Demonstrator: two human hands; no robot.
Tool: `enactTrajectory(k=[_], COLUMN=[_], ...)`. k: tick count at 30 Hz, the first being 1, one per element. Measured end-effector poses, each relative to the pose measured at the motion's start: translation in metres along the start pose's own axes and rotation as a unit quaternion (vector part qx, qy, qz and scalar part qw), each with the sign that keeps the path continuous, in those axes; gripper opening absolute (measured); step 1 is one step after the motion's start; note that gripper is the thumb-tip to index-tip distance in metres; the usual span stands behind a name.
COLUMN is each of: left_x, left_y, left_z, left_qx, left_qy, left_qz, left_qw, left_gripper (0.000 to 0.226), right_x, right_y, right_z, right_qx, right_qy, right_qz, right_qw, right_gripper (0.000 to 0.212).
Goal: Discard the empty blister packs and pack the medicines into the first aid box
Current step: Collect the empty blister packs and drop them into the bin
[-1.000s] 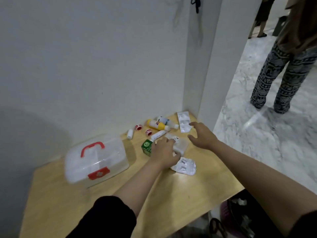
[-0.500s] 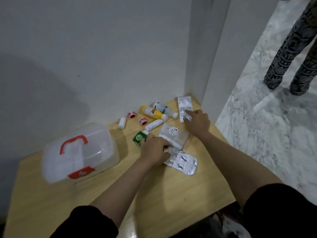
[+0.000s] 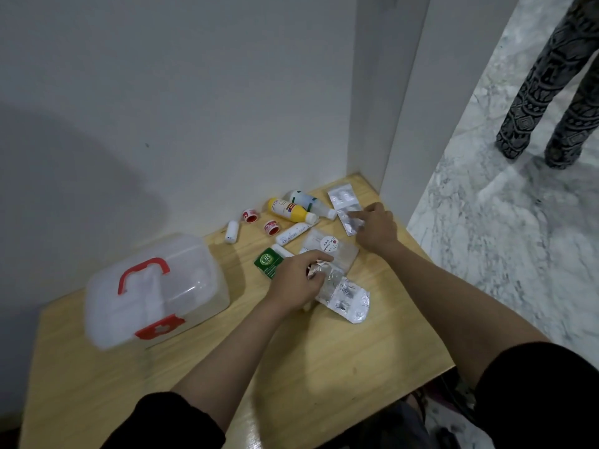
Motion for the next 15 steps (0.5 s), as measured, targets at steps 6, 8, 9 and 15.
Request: enactTrajectory(k=[6,8,9,15], left_x=[0.002,-0.002,-0.004,-0.011], left_y=[0.0,-0.001,-0.001,-0.004], left_z=[0.001,0.001,0.001,0.0], left_qx=[0.008,0.016,0.02,0.038], left_qy=[0.002,-0.01,-0.016,-0.038], left_qz=[-0.015,-0.023,-0.026,-0.043], left_qw=[1.0,1.0,0.999,0.998], left_gripper=[0.023,0.021,0.02,0.018], right_x=[0.0,0.001,0.001,0.006], right_y=[0.0,0.0,0.0,-0.005], right_z=[-0.003,-0.001,0.001,-0.001], right_qx=[0.021,0.018,0.013,0.003], right_qy=[0.023,0.039,0.043,0.078], right_qz=[-0.013,0.02,0.041,0.06], right_qw=[0.999,0.999,0.998,0.995], right_gripper=[0.035,0.037,0.04,0.04])
Point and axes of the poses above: each hand's wrist, its own z-axis towards the middle knuckle, its own y-axis out of the palm, x = y × z, the point moved 3 cm from there along z, towards the middle knuckle
